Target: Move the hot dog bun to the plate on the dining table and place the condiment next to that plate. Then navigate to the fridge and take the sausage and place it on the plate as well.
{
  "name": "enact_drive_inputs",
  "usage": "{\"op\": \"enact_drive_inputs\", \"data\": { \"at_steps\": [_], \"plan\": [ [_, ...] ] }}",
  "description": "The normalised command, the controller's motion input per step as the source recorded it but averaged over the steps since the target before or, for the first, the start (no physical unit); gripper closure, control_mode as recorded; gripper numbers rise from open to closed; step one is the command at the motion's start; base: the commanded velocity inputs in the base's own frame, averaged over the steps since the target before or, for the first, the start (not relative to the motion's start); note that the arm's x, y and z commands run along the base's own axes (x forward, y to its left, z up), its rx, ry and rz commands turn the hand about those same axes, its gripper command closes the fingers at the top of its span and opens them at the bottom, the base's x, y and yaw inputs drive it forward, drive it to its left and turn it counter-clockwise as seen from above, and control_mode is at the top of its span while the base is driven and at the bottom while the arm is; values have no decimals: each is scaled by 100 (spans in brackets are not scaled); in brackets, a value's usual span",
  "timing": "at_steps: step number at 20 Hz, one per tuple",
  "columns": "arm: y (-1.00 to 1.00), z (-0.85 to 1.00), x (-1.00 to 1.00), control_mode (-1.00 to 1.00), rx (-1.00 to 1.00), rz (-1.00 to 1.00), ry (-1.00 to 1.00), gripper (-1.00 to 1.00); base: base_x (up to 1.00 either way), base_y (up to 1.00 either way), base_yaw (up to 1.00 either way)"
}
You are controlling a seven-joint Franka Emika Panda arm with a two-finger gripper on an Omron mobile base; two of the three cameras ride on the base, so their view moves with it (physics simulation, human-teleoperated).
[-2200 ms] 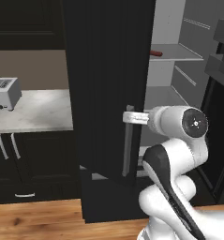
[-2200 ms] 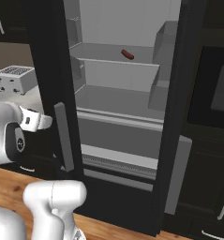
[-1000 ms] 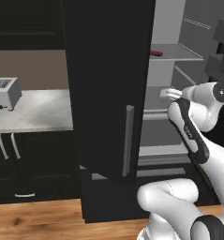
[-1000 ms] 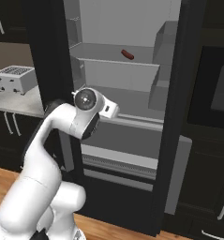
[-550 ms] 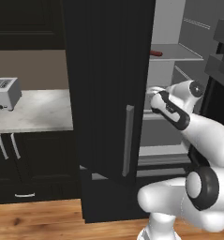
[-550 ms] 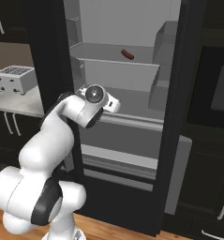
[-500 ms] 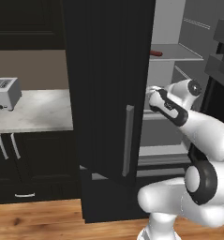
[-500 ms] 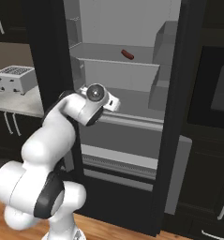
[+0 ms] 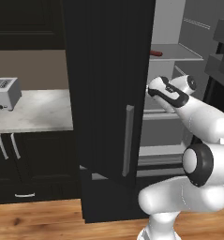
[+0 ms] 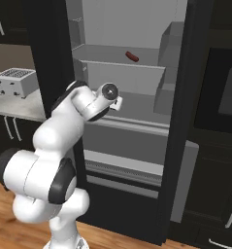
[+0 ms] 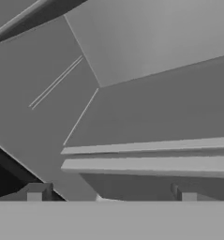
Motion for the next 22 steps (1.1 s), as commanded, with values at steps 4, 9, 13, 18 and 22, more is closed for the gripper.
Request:
{"op": "enact_drive_inputs", "data": {
  "at_steps": [4, 9, 13, 18, 22],
  "plan": [
    [59, 0, -1, -100, 1, 28, 0, -100, 0, 0, 0],
    [68, 0, -31, -100, 0, 25, -1, -100, 0, 0, 0],
    [73, 0, -87, -100, 0, 26, -10, -100, 0, 0, 0],
    [98, 0, -97, -100, -2, 22, -13, -100, 0, 0, 0],
    [100, 0, -54, -100, -8, 7, -5, -100, 0, 0, 0]
  ]
}}
